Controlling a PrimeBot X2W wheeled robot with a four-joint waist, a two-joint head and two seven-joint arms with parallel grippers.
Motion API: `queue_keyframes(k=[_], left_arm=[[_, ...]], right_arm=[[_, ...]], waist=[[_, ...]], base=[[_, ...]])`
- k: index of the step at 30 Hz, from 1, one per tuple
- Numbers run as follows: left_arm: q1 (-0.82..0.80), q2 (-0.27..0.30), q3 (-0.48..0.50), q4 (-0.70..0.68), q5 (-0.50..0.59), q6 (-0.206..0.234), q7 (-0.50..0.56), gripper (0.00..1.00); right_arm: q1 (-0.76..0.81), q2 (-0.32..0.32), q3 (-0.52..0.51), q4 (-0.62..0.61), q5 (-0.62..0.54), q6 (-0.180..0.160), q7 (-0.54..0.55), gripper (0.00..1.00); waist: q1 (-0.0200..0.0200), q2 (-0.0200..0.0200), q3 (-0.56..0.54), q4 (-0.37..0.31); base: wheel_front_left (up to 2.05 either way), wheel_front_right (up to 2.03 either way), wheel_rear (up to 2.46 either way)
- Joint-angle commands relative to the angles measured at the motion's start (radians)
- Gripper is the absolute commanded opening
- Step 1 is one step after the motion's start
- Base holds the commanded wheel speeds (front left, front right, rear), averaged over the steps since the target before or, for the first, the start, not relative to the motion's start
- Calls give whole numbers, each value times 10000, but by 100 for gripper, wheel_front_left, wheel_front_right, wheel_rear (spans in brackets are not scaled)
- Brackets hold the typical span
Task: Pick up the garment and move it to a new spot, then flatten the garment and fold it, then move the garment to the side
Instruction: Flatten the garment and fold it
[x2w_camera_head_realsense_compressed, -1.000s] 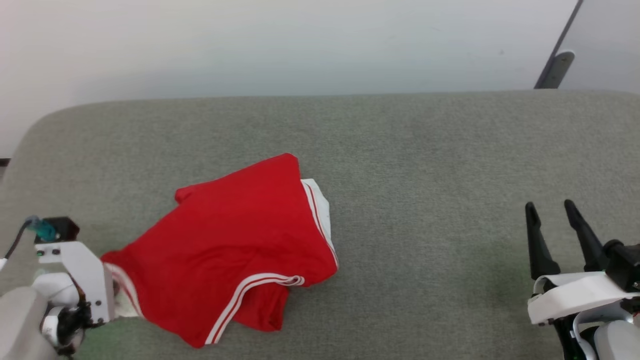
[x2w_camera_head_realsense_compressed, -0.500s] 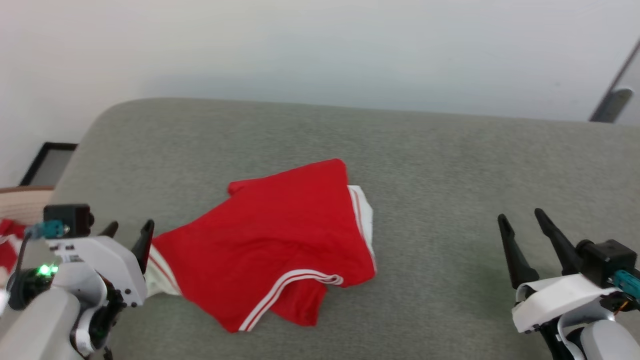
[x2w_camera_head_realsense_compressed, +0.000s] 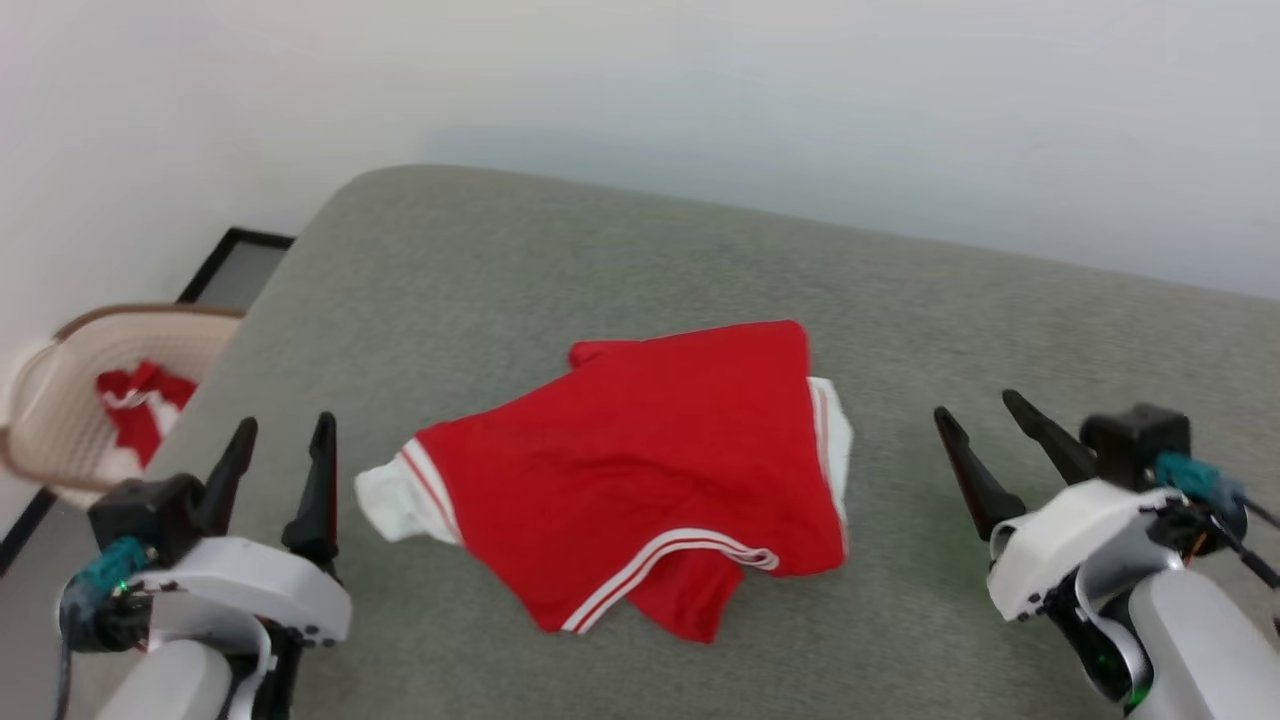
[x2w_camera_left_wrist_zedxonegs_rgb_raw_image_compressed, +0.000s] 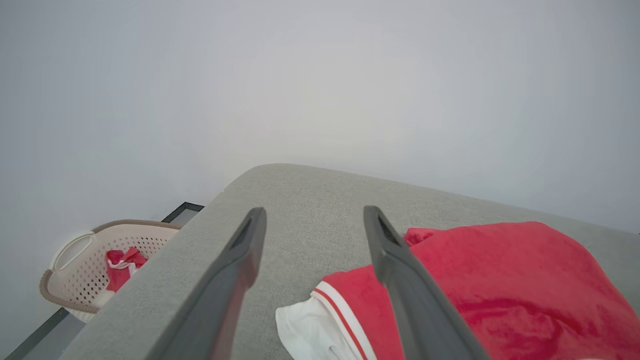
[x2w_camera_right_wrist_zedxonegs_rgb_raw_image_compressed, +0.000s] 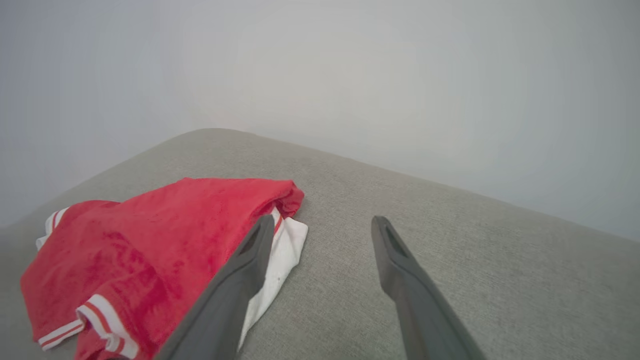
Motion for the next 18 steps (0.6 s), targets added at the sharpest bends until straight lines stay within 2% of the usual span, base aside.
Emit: queue_keyframes(k=[1, 7, 12, 13, 18], left_arm=[[122, -167, 131, -185, 100, 41, -134, 100], [399, -757, 515, -567, 595, 82, -259, 100], [506, -1293, 988, -897, 1095, -194, -249, 100], [556, -1575, 1220, -935, 1282, -348, -251, 100], [556, -2168, 1748, -912, 1806, -796, -253, 100]], right_arm=[[-222, -149, 184, 143, 101, -11, 194, 100], [-1063, -459, 861, 897, 574, -12, 1224, 100], [-1537, -658, 1398, 1431, 847, -12, 1953, 100], [-1745, -714, 1561, 1754, 967, -12, 2274, 100], [-2044, -747, 1895, 2499, 1107, -12, 2853, 100]], waist=[[0, -1, 257, 475], [0, -1, 635, 1048], [0, -1, 910, 1363], [0, -1, 1020, 1482], [0, -1, 1200, 1707]], base=[[0, 0, 0], [0, 0, 0], [0, 0, 0], [0, 0, 0], [0, 0, 0]])
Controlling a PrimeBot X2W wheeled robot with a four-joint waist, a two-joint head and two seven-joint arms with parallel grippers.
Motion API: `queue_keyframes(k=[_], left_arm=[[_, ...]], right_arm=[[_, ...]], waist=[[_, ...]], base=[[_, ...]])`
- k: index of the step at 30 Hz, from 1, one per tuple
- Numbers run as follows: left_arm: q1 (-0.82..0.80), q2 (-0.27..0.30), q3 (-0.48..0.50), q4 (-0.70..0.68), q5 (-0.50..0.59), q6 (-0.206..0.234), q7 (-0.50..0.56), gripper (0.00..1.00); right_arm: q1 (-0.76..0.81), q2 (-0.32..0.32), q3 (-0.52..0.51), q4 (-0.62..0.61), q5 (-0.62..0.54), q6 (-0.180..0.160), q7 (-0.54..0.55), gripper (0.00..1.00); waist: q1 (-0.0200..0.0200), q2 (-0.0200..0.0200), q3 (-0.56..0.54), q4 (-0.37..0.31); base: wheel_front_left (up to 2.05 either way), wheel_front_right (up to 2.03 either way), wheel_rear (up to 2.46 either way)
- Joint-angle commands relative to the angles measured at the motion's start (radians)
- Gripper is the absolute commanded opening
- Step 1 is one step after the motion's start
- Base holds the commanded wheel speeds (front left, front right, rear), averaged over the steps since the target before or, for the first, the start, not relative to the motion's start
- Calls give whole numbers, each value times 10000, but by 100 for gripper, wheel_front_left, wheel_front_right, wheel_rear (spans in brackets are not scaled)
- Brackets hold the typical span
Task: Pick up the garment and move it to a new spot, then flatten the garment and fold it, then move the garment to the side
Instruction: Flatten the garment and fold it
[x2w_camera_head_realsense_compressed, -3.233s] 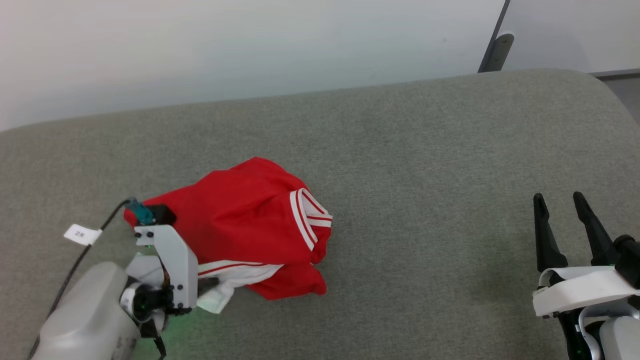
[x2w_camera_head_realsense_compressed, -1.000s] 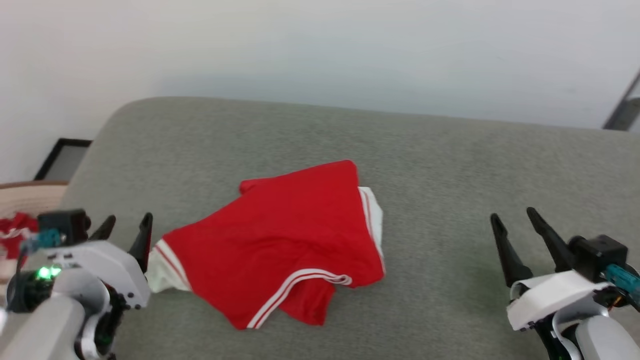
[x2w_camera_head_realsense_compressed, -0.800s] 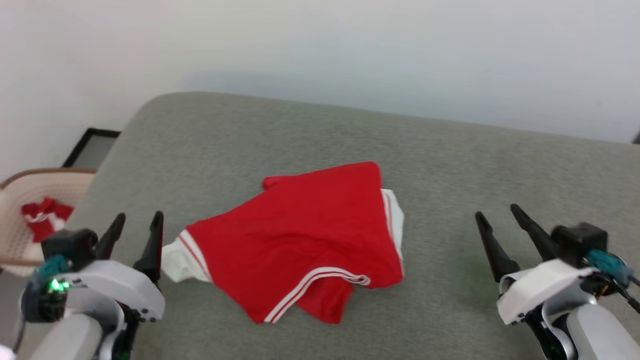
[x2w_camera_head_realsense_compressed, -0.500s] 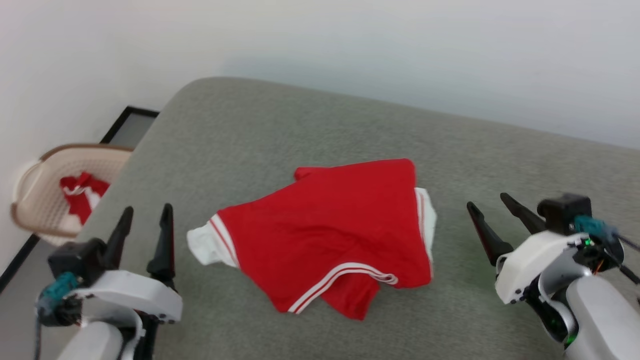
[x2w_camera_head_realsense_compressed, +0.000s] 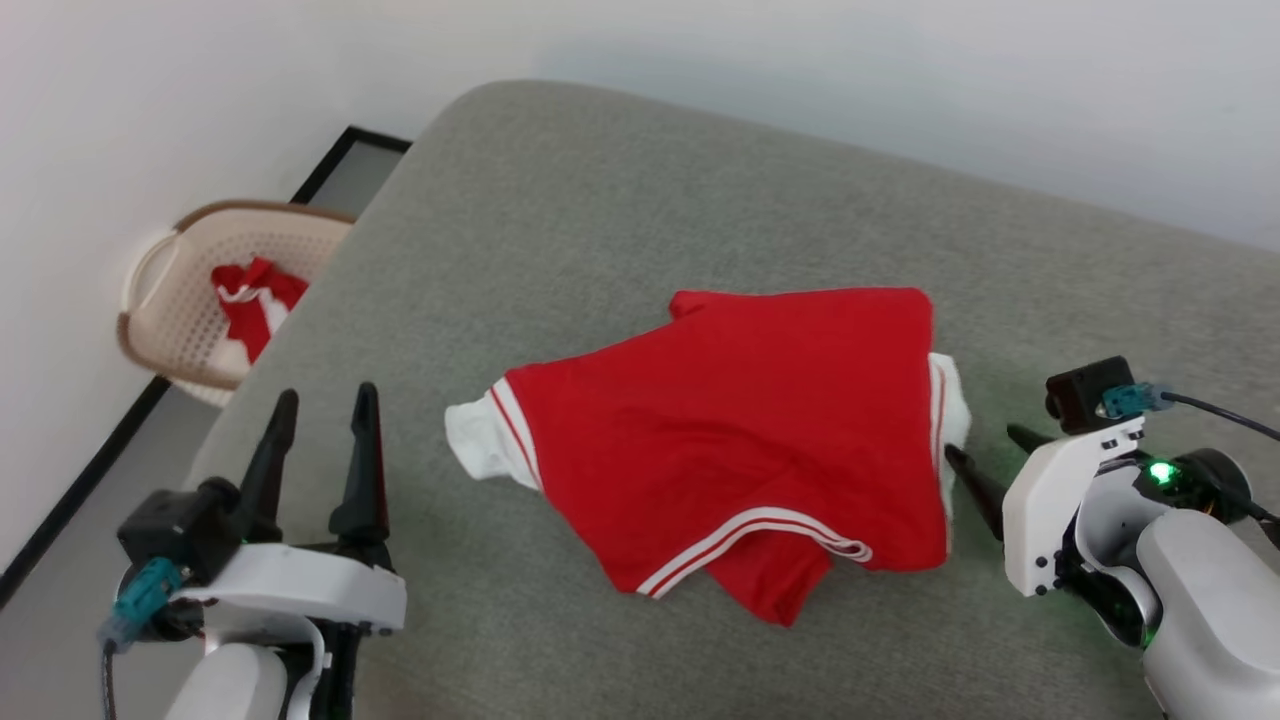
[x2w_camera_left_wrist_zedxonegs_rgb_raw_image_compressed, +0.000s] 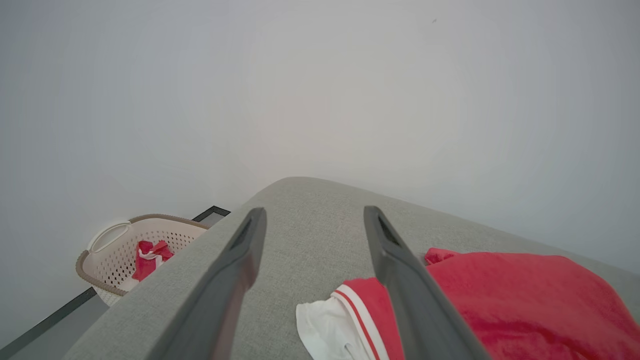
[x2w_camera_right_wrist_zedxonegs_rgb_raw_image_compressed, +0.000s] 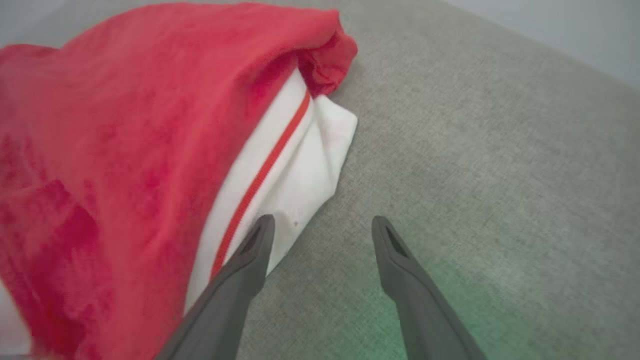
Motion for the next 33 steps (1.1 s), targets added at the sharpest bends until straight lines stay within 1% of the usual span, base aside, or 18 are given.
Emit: queue_keyframes(k=[1, 2, 3, 5, 6, 7, 14, 21, 25, 28, 33], left_arm=[[51, -180, 218, 3, 155, -160, -14, 100], [51, -180, 218, 3, 155, -160, -14, 100], [78, -366, 445, 70, 304, -352, -14, 100], [62, -533, 649, 134, 444, -530, -15, 100], [56, -605, 740, 181, 522, -610, -15, 100], [42, -661, 840, 223, 619, -690, -15, 100], [0, -1008, 1363, 431, 1027, -1141, -15, 100], [177, -1248, 2002, 499, 1443, -1506, -14, 100], [288, -1294, 2299, 512, 1628, -1661, -15, 100], [353, -1282, 2464, 542, 1751, -1733, -15, 100], [614, -1242, 2685, 600, 1945, -1809, -13, 100]], right_arm=[[-107, 55, 106, 170, 117, -12, 84, 100], [-107, 55, 106, 170, 117, -12, 84, 100], [-188, 64, 248, 393, 196, -12, 200, 100], [-213, 65, 438, 606, 271, -12, 307, 100], [-240, 33, 533, 716, 240, -12, 318, 43], [-306, -1, 582, 830, 180, -12, 257, 0], [-682, 70, 601, 1286, 401, -12, 6, 0], [-984, -151, 614, 1262, 618, -14, -38, 0], [-933, -518, 523, 977, 711, -14, 30, 0], [-771, -911, 379, 691, 686, -14, 91, 0], [-317, -1549, -150, 141, 762, -14, 400, 0]], waist=[[0, 0, 208, 226], [0, 0, 208, 226], [0, 0, 245, 276], [0, 0, 279, 311], [0, 0, 291, 324], [0, 0, 310, 335], [0, 0, 292, 263], [0, 0, 105, -54], [0, 0, -63, -320], [0, 0, -238, -556], [0, 0, -607, -1001]], base=[[0, 0, 0], [0, 0, 0], [0, 0, 0], [0, 0, 0], [0, 0, 0], [0, 0, 0], [0, 0, 0], [0, 0, 0], [0, 0, 0], [0, 0, 0], [0, 0, 0]])
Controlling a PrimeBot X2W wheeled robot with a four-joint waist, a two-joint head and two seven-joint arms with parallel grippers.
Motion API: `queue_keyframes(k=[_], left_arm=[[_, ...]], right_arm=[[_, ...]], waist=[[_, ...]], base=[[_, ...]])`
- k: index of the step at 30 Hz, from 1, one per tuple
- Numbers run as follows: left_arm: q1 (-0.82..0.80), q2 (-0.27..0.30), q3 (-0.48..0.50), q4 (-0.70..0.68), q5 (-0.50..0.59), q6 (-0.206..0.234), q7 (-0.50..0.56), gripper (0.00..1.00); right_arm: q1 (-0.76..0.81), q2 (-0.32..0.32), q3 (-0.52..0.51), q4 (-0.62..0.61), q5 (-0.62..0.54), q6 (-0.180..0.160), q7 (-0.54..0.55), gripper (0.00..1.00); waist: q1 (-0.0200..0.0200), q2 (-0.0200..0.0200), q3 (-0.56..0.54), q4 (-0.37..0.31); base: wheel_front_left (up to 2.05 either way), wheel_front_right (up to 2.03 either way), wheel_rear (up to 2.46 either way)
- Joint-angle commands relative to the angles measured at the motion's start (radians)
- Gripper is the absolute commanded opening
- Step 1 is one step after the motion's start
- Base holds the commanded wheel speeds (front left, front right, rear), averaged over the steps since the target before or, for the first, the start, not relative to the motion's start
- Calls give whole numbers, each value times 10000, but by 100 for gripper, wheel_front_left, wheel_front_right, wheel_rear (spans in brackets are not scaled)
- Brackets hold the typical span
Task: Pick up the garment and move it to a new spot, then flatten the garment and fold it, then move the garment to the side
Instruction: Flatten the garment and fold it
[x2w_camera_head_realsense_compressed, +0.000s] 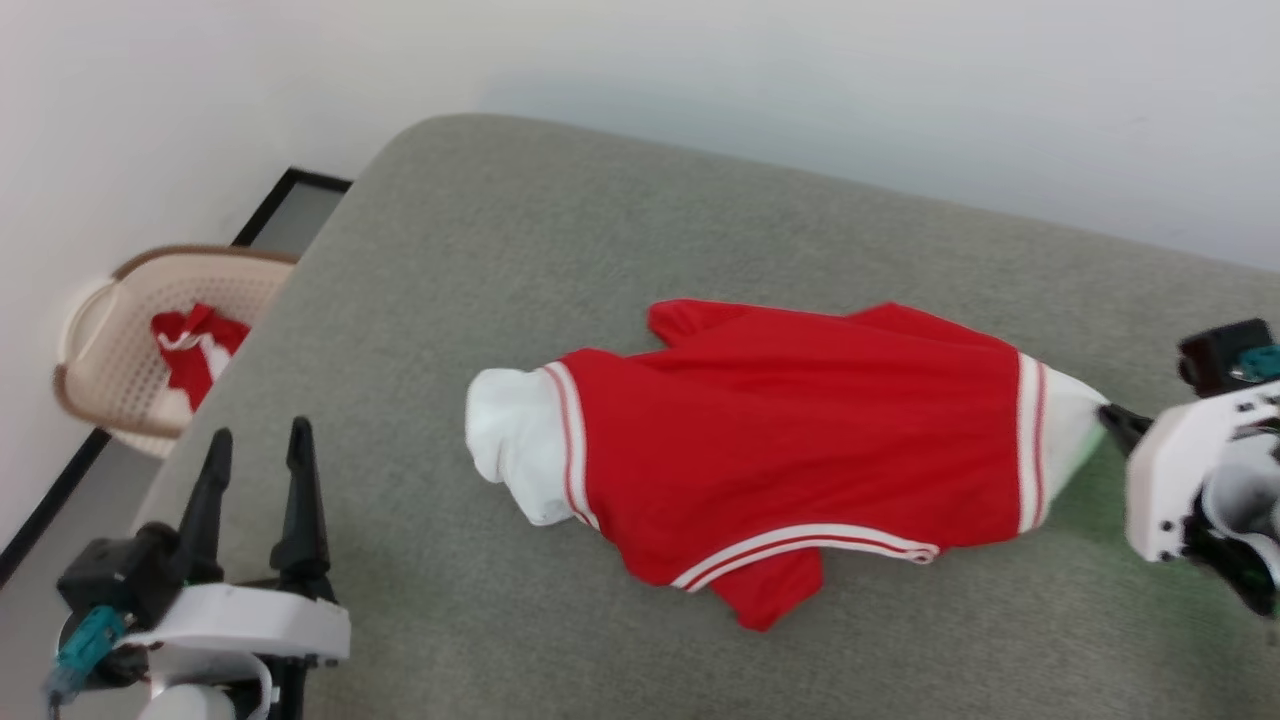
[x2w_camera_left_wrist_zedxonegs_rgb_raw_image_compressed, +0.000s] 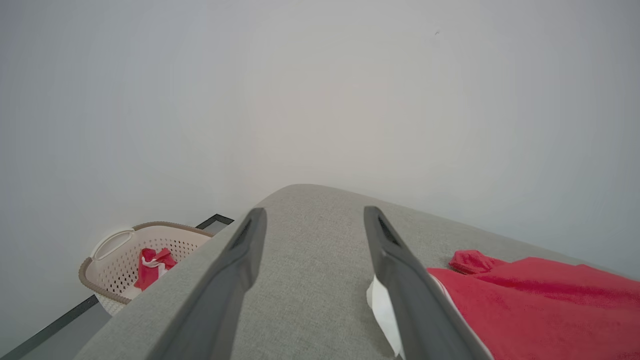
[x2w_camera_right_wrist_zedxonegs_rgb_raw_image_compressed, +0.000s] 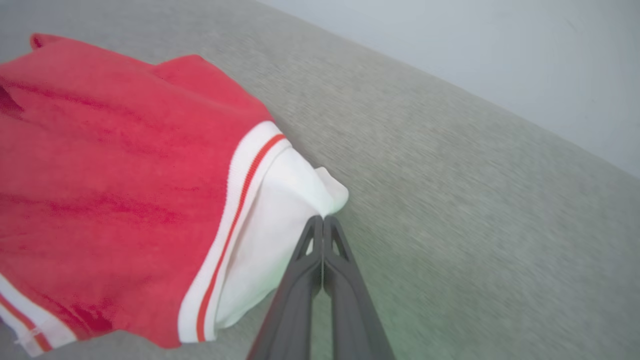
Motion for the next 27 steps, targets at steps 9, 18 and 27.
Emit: queue_keyframes(k=[9, 18, 27], left_arm=[[517, 166, 186, 28, 247, -111, -8, 100], [760, 263, 117, 124, 255, -59, 29, 100], [813, 346, 106, -3, 140, 21, 105, 100]], right_arm=[[1651, -681, -1716, -773, -223, -18, 823, 0], [3166, 12, -3214, -937, -848, -18, 955, 0], [2975, 595, -3372, -658, -1105, -16, 810, 100]], waist=[[0, -1, -812, -960], [0, -1, -1103, -1347], [0, -1, -1159, -1697]], base=[[0, 0, 0], [0, 0, 0], [0, 0, 0]])
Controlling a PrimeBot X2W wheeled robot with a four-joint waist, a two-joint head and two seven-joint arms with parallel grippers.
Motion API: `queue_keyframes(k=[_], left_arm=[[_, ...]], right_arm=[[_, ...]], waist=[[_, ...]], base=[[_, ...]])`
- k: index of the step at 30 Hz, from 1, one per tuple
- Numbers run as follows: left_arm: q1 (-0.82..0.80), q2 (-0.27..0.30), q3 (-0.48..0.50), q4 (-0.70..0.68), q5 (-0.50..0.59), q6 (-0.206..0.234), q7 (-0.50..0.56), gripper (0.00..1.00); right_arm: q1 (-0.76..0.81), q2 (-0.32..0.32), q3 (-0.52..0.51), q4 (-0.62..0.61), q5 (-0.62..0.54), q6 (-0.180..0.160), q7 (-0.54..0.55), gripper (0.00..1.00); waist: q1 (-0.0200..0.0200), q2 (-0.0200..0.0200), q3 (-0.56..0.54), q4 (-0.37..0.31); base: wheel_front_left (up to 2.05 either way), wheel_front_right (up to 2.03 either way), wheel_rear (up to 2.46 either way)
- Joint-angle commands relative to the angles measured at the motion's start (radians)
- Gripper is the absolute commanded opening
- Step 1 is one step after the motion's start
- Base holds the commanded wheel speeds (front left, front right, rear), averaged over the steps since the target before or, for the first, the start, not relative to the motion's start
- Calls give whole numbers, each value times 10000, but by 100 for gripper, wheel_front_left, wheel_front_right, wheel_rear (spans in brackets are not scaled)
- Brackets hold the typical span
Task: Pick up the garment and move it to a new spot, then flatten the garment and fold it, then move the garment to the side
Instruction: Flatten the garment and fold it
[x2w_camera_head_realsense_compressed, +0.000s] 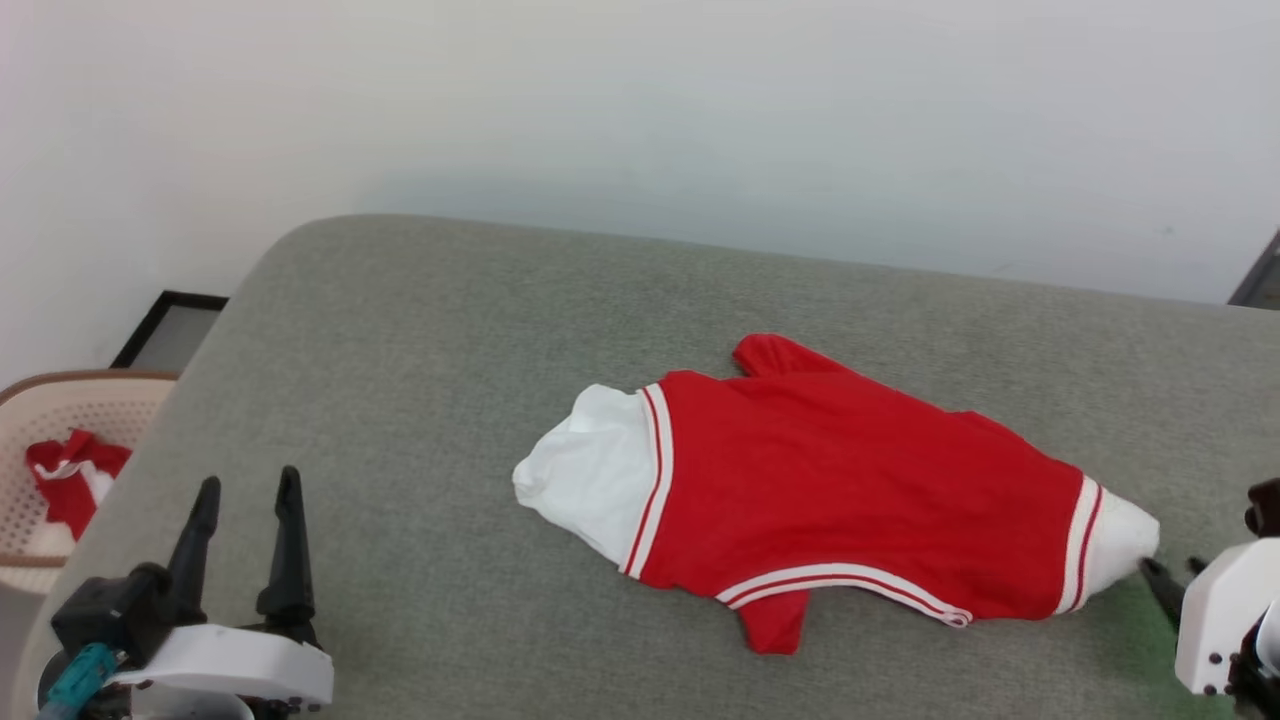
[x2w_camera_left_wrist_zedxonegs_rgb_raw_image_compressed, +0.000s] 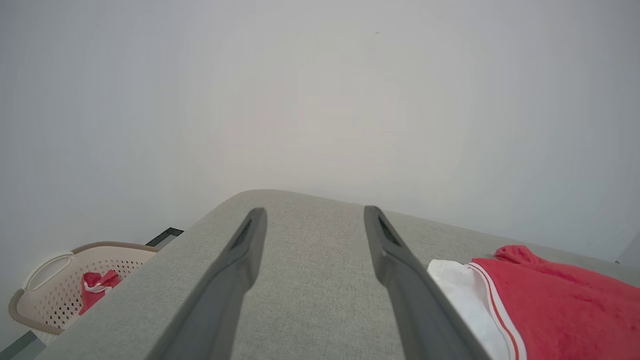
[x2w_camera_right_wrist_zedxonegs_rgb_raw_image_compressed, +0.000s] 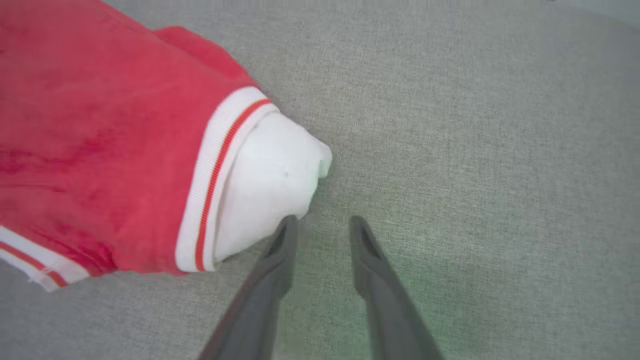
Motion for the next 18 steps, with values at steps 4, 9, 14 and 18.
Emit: queue_keyframes(k=[4, 9, 14, 18], left_arm=[[154, 71, 55, -152, -99, 91, 33, 100], [265, 137, 98, -271, -144, 168, 57, 100], [348, 240, 117, -436, -165, 204, 153, 100], [362, 382, 97, -590, -225, 163, 319, 100]], right_arm=[[-100, -116, -92, -479, 125, -14, -2, 100], [350, -161, -430, -1355, 29, -14, -374, 100], [1001, 357, -1547, -2192, -510, -14, -1372, 100], [1647, 1099, -2274, -2999, -1215, -14, -2236, 100]], waist=[[0, -1, 14, -278], [0, -1, 8, -545], [0, -1, -5, -814], [0, -1, 39, -1056]], base=[[0, 0, 0], [0, 0, 0], [0, 0, 0], [0, 0, 0]])
